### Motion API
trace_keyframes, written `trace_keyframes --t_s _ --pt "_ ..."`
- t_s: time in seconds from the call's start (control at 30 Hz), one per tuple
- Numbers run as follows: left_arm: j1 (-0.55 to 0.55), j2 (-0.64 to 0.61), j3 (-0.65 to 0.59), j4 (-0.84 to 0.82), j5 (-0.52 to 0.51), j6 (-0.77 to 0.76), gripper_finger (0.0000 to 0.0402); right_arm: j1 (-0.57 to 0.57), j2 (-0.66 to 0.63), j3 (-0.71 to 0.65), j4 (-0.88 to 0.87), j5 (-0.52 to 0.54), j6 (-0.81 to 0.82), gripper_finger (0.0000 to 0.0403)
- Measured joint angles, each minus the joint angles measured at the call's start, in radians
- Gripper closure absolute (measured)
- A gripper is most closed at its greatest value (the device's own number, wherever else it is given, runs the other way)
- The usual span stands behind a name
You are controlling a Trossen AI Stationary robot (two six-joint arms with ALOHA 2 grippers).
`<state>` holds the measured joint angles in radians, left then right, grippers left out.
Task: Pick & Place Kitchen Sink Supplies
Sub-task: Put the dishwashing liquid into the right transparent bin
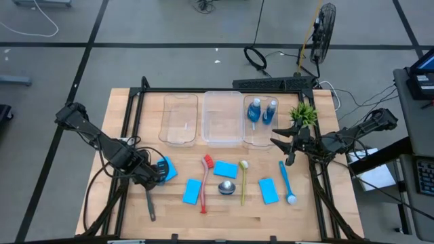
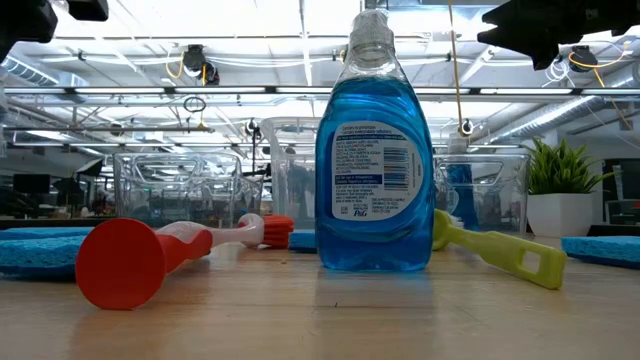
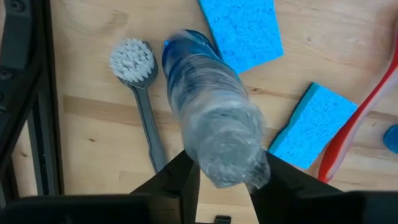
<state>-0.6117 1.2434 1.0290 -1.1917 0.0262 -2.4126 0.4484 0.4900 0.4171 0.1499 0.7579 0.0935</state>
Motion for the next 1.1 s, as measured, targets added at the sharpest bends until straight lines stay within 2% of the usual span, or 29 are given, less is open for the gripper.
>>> trace_keyframes --t_s 0.4,0.67,0.9,1.1 --pt "0.0 0.0 0.0 -0.006 -0.003 0.005 0.0169 0.0 0.0 0.0 0.0 0.0 0.0 0.0236" --pt "0.002 0.0 0.0 -0.013 -0.088 0.029 0.0114 0.0 0.0 0.0 -0.001 0.0 0.0 0.0236" --pt "0.005 0.0 0.0 -0.036 -0.079 0.028 0.0108 0.0 0.0 0.0 -0.001 0.0 0.0 0.0236" --pt "0.005 0.0 0.0 -0.04 -0.079 0.027 0.0139 0.0 0.0 0.0 -0.001 0.0 0.0 0.0236"
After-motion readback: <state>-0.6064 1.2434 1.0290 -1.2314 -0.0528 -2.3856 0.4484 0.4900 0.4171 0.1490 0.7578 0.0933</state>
